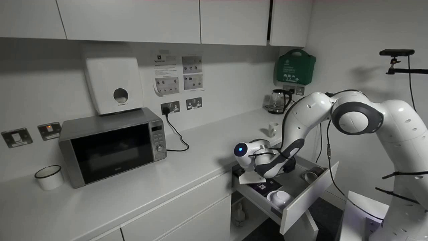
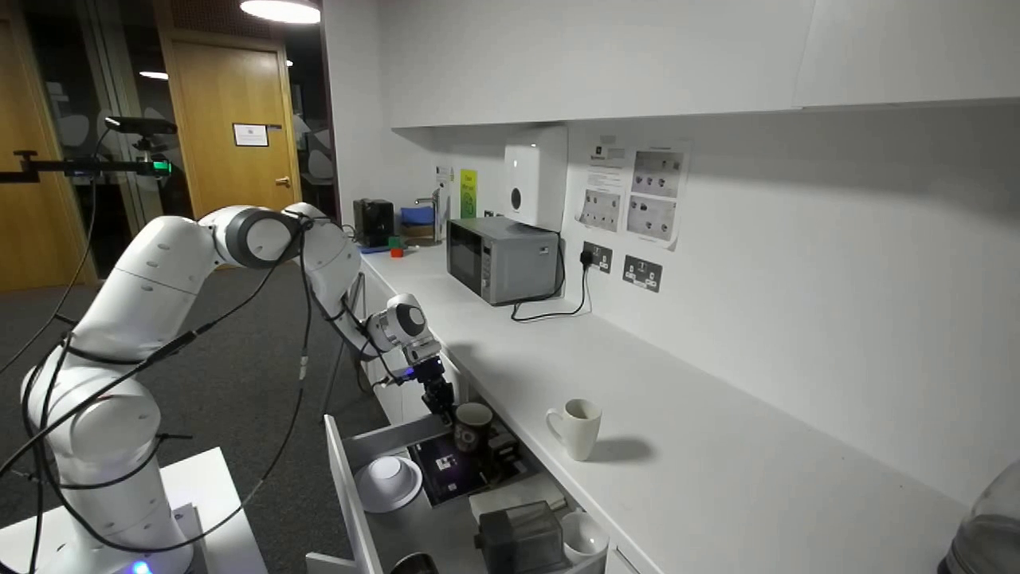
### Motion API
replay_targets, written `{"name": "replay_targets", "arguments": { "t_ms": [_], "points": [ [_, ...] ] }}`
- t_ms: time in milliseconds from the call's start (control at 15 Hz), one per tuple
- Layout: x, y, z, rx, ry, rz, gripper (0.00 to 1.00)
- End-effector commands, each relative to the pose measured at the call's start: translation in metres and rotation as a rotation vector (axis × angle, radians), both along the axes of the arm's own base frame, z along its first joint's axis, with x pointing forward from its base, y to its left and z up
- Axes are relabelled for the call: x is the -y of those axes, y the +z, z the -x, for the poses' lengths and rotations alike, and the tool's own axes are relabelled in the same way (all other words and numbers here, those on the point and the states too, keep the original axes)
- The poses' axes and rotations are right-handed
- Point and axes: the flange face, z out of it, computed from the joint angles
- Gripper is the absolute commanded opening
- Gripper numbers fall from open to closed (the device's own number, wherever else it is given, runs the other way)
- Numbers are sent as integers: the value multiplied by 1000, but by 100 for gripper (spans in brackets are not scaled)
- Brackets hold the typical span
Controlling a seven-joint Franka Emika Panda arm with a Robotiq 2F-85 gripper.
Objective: Put the black and white mugs inside the drawer
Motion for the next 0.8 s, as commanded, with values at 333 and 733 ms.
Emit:
{"name": "replay_targets", "arguments": {
  "t_ms": [333,733],
  "points": [
    [-1,-24,-5,-29,-17,44,5],
    [-5,-36,-12,-35,-9,39,5]
  ]
}}
